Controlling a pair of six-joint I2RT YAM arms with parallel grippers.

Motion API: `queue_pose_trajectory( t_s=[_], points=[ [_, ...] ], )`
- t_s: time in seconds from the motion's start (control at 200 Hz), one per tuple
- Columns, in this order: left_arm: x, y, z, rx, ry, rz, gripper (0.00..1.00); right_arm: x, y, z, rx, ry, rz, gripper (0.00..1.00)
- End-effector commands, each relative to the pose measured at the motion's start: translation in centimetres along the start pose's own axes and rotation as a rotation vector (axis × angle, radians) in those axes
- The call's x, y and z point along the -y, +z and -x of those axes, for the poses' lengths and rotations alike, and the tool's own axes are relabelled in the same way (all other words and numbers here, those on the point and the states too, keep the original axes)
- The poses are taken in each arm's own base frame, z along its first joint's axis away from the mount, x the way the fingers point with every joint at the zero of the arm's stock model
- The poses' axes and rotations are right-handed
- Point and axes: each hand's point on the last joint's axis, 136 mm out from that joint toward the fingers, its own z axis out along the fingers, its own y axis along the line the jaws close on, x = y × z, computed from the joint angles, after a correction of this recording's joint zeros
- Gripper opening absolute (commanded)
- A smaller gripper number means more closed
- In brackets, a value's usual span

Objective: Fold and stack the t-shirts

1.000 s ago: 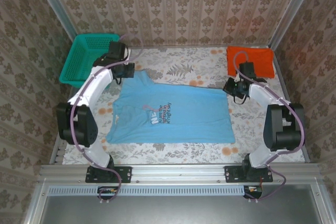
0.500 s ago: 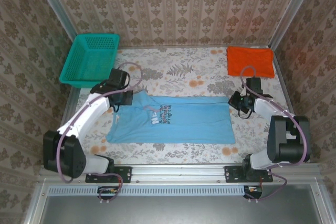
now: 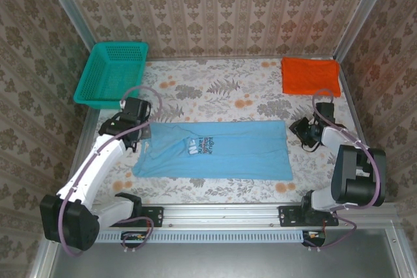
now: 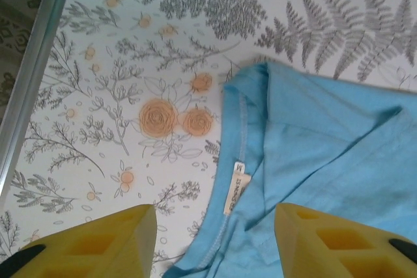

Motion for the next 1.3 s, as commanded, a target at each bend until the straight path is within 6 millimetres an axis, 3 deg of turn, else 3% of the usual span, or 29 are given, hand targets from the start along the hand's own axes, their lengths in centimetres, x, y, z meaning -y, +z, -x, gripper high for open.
queue_pose_trajectory(
  t_s=[0.0, 0.085, 0.24, 0.425, 0.65, 0.88, 1.07, 1.175, 1.29],
  points=[
    [1.5, -0.4, 2.7, 0.026, -0.015, -0.059, 0.47, -2.2, -0.8, 0.6, 0.03, 0.026, 0.074, 0.4],
    [4.1, 1.4, 3.0, -0.068, 0.034, -0.12, 0.4, -4.1, -0.6, -0.5, 0.002, -0.027, 0.102, 0.37],
    [7.2, 5.7, 1.2, -0.276, 0.124, -0.135, 0.32, -6.4, 1.2, -3.6, -0.102, -0.143, 0.075, 0.29],
    [7.9, 10.3, -0.4, -0.428, 0.22, -0.055, 0.28, -7.9, 3.7, -5.3, -0.192, -0.28, -0.009, 0.27],
    [6.1, 14.3, -0.9, -0.521, 0.254, 0.095, 0.28, -6.2, 6.6, -5.2, -0.25, -0.23, -0.098, 0.26],
    [4.2, 15.9, -1.0, -0.559, 0.259, 0.236, 0.27, -6.1, 7.0, -4.2, -0.249, -0.117, -0.094, 0.27],
    [5.1, 16.4, 0.6, -0.549, 0.222, 0.229, 0.28, -5.8, 6.4, -1.7, -0.193, -0.025, -0.076, 0.33],
    [6.4, 15.8, 1.9, -0.533, 0.19, 0.168, 0.29, -7.6, 4.5, 0.3, -0.104, -0.037, -0.017, 0.4],
    [7.6, 14.8, 3.0, -0.521, 0.163, 0.098, 0.3, -12.2, 1.5, 1.2, 0.019, -0.105, 0.133, 0.45]
  ],
)
